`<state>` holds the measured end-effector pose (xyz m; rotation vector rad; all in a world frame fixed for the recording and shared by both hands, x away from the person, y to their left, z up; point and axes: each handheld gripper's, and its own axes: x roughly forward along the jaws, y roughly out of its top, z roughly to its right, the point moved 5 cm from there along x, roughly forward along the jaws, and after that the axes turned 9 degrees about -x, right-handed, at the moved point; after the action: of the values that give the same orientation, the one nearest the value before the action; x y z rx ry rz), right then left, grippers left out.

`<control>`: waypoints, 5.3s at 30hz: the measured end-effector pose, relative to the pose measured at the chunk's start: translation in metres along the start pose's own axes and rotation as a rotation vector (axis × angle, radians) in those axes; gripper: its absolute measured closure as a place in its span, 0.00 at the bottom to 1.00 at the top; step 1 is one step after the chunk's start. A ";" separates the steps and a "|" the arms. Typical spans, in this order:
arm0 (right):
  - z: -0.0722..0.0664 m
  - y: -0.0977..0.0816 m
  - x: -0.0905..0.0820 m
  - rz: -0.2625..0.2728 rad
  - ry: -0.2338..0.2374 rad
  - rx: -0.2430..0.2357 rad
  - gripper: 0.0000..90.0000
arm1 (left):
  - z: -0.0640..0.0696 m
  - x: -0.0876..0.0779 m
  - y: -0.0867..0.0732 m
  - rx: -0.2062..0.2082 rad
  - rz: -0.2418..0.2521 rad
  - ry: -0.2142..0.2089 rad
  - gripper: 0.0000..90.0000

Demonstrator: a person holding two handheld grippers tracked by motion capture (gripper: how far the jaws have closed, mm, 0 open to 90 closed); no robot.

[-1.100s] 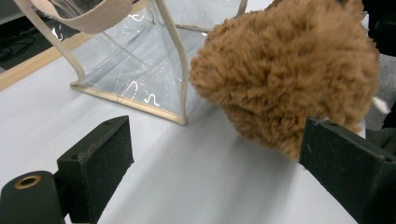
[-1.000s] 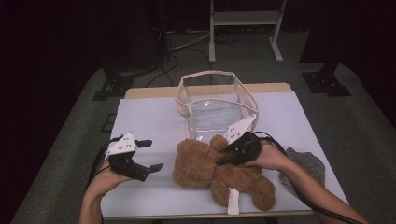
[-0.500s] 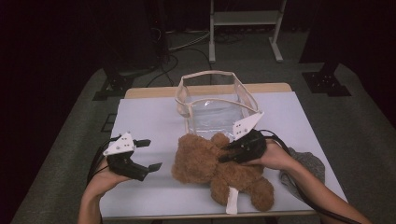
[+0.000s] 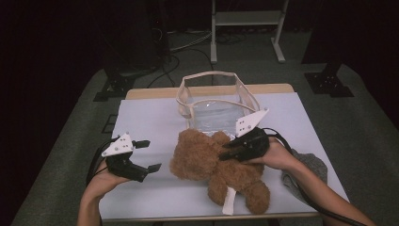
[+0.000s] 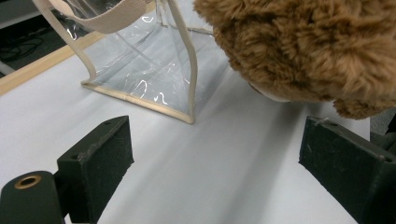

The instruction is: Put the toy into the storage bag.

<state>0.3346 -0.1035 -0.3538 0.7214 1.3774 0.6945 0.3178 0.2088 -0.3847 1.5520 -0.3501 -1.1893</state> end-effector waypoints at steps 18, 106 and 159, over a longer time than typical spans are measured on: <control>0.002 0.011 -0.007 0.082 -0.008 0.021 0.84 | -0.002 -0.002 -0.001 -0.008 0.007 0.002 0.10; -0.003 0.009 0.020 -0.139 -0.093 -0.091 0.80 | -0.008 -0.007 -0.004 -0.023 0.012 0.015 0.09; 0.021 0.052 -0.021 0.023 -0.160 -0.047 0.81 | -0.012 -0.004 -0.007 -0.036 0.005 0.006 0.09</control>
<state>0.3532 -0.0891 -0.2984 0.7407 1.2051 0.6709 0.3234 0.2209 -0.3900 1.5226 -0.3269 -1.1809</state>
